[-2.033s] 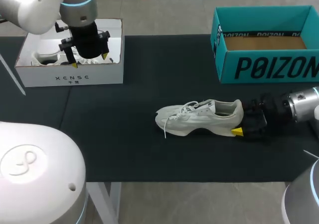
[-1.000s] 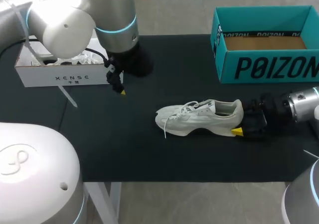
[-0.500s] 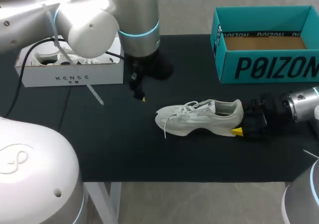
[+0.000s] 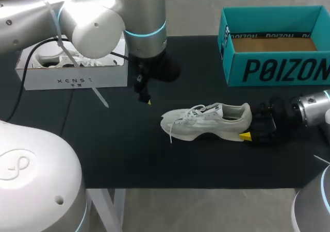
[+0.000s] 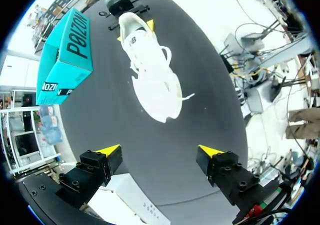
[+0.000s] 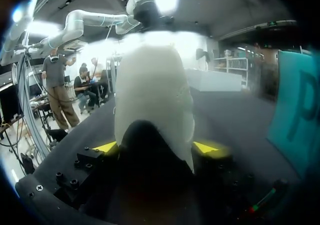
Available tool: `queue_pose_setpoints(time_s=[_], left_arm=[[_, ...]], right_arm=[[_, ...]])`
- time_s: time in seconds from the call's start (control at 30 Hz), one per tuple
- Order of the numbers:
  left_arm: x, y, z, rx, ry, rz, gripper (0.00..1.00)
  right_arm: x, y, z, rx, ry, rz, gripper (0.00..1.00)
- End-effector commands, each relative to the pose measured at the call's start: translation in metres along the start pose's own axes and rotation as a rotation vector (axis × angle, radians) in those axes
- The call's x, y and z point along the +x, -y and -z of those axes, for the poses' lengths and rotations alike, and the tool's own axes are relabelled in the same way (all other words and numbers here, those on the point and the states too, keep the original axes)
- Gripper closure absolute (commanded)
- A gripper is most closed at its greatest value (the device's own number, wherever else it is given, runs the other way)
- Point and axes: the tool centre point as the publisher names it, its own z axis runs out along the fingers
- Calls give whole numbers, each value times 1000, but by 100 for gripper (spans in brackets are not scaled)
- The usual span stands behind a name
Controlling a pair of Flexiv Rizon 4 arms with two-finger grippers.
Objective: Take the shoe out of the shoebox, open the shoe tongue, remove and reinsert the insole, then place the shoe into the shoebox
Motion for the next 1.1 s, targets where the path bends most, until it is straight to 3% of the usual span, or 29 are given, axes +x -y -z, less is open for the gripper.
queue_pose_setpoints(time_s=[0.03,0.1,0.13,0.4,0.7,0.93,1.1], left_arm=[[0,0,0,0,0,-1,0],[5,11,-2,10,-3,40,0],[8,19,-4,-31,12,100,0],[21,62,0,57,42,393,0],[22,95,-5,135,18,610,0],[15,124,-16,142,-27,808,0],[15,124,-16,142,-27,808,0]], right_arm=[[-1,5,-6,1,1,-1,100],[-1,5,-6,1,1,-1,100],[-1,5,-6,1,1,-1,100],[-1,5,-6,1,1,-1,100],[-1,5,-6,1,1,-1,100],[-1,5,-6,1,1,-1,100],[-1,5,-6,1,1,-1,100]])
